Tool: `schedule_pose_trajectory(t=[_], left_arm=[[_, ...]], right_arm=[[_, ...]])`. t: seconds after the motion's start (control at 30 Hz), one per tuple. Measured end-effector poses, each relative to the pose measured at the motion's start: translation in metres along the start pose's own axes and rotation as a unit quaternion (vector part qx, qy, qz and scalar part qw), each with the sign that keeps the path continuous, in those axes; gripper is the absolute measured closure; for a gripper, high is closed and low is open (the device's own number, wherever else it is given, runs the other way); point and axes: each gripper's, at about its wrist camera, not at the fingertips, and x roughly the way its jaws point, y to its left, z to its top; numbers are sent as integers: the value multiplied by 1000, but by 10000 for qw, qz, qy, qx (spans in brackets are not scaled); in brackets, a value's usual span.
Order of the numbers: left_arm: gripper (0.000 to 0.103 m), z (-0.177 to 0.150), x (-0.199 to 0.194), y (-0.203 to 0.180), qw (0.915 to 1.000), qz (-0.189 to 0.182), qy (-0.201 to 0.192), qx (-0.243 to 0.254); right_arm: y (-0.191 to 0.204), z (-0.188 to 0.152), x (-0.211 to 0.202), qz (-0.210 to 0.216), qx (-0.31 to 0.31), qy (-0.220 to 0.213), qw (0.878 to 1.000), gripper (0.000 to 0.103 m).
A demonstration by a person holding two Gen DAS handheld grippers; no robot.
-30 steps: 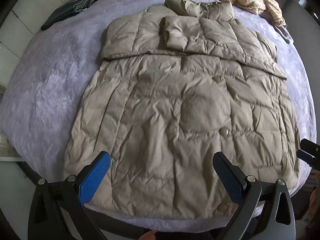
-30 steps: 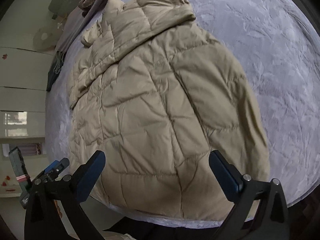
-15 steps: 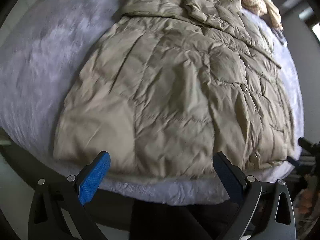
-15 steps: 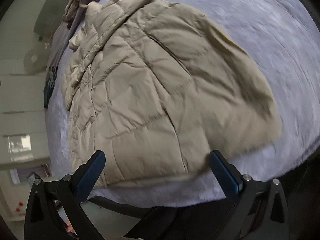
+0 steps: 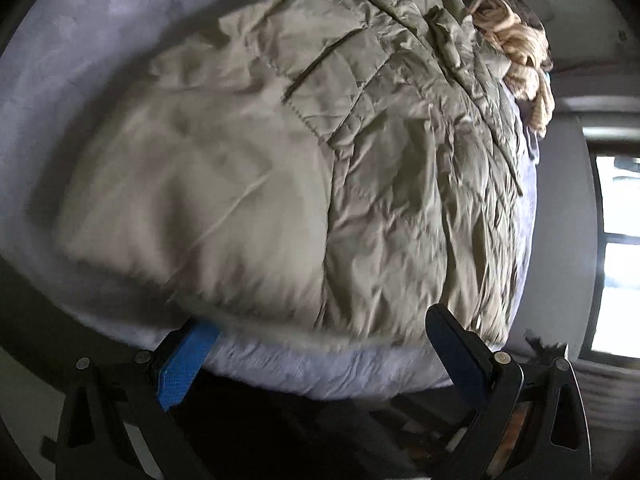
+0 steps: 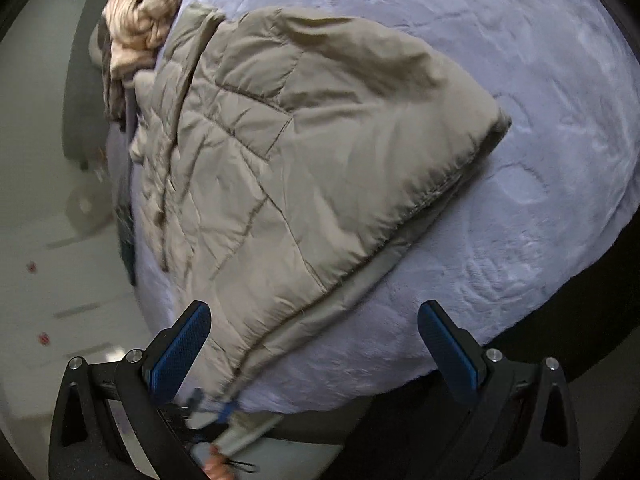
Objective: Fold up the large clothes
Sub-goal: 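Grasp the coat hem with the left tool while the right tool grasps the hem beside it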
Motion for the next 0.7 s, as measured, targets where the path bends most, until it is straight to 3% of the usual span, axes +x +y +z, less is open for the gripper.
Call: schedule_pose_trajectory(t=[0.07,0.13,0.2,0.27,0.33,0.37,0.4,0.43,0.53,0.7], left_arm=[[5,7,5,-4,9999,-58,-92,-86],[22,15,7,-11,9998,-82,-138,-82],[67,21,10,-15,9998,-120,-142,-57],[83,27,9,-17,9997,-146,-179,-57],[87,29,1,-24,9993,-127,-354,41],[87,30,-4,-26,9990,-125,-408,105],[87,31,-8,-29,9987,-104,-470,193],[87,31,-12,-32,9982,-72,-515,296],[87,31,-21,-46,9956,60,-648,669],[91,30,-44,-59,9913,89,-814,1026]], right_arm=[[-3,2,4,230,196,-35,9995,0],[-4,5,8,401,336,-70,9986,0],[-5,8,14,500,462,-86,9976,0],[-8,10,18,607,608,-74,9963,7],[-12,12,21,600,780,-61,9951,37],[-13,13,23,565,858,-57,9947,46],[-15,13,24,512,935,-46,9943,72],[-18,13,24,492,961,-49,9941,87],[-12,13,17,507,786,-162,9955,94],[12,18,7,332,168,-218,9991,96]])
